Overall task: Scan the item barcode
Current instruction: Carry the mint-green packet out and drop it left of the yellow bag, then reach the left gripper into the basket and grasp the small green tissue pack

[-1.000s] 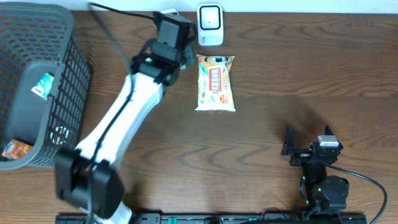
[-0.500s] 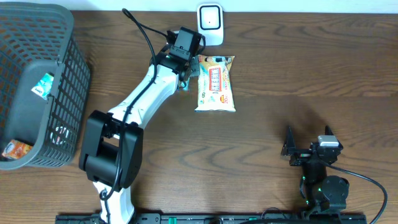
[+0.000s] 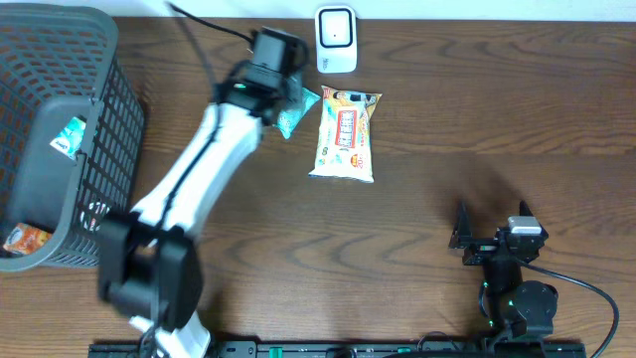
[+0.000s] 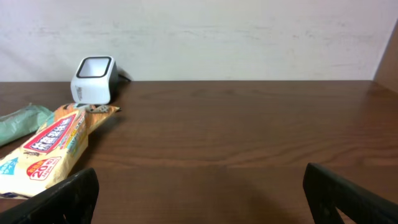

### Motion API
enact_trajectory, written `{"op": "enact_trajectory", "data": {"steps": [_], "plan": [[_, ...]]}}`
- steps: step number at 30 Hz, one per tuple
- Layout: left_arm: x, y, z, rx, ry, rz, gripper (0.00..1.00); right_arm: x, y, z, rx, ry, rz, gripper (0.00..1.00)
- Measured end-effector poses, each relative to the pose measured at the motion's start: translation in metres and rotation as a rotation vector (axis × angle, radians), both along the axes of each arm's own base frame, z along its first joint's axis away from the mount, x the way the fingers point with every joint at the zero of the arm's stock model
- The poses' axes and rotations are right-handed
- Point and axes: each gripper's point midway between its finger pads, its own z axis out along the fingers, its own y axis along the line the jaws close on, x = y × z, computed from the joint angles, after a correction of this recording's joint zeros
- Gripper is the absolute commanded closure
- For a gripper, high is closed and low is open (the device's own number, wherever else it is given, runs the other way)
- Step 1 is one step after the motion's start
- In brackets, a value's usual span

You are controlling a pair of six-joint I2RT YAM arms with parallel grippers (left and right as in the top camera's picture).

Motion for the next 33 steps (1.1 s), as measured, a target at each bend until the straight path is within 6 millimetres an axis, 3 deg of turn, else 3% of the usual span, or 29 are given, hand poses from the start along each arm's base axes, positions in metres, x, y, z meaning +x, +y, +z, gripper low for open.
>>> {"op": "enact_trajectory", "data": {"steps": [2, 3, 5, 7, 10, 13, 16, 20, 23, 25, 33], "plan": [[-0.003, 0.029, 0.047, -0.003, -0.1, 0.052, 0.46, 0.0, 0.0, 0.0, 0.0, 0.0, 0.0, 0.01], [-0.008, 0.057, 0.084, 0.001, -0.18, 0.099, 0.46, 0.0, 0.0, 0.0, 0.0, 0.0, 0.0, 0.01], [-0.02, 0.107, 0.134, 0.02, -0.29, 0.19, 0.46, 0.0, 0.0, 0.0, 0.0, 0.0, 0.0, 0.01], [-0.033, 0.149, 0.16, 0.048, -0.343, 0.268, 0.46, 0.0, 0.0, 0.0, 0.0, 0.0, 0.0, 0.01], [-0.059, 0.223, 0.173, 0.113, -0.348, 0.433, 0.45, 0.0, 0.0, 0.0, 0.0, 0.0, 0.0, 0.01], [-0.084, 0.28, 0.155, 0.16, -0.255, 0.562, 0.45, 0.0, 0.0, 0.0, 0.0, 0.0, 0.0, 0.01], [-0.125, 0.349, 0.119, 0.185, -0.09, 0.742, 0.45, 0.0, 0.0, 0.0, 0.0, 0.0, 0.0, 0.01], [-0.166, 0.401, 0.07, 0.182, 0.116, 0.867, 0.45, 0.0, 0.0, 0.0, 0.0, 0.0, 0.0, 0.01], [-0.182, 0.425, 0.041, 0.165, 0.217, 0.925, 0.44, 0.0, 0.0, 0.0, 0.0, 0.0, 0.0, 0.01], [-0.184, 0.432, 0.032, 0.171, 0.241, 0.922, 0.44, 0.0, 0.0, 0.0, 0.0, 0.0, 0.0, 0.01], [-0.162, 0.442, 0.042, 0.242, 0.177, 0.816, 0.44, 0.0, 0.0, 0.0, 0.0, 0.0, 0.0, 0.01]]}}
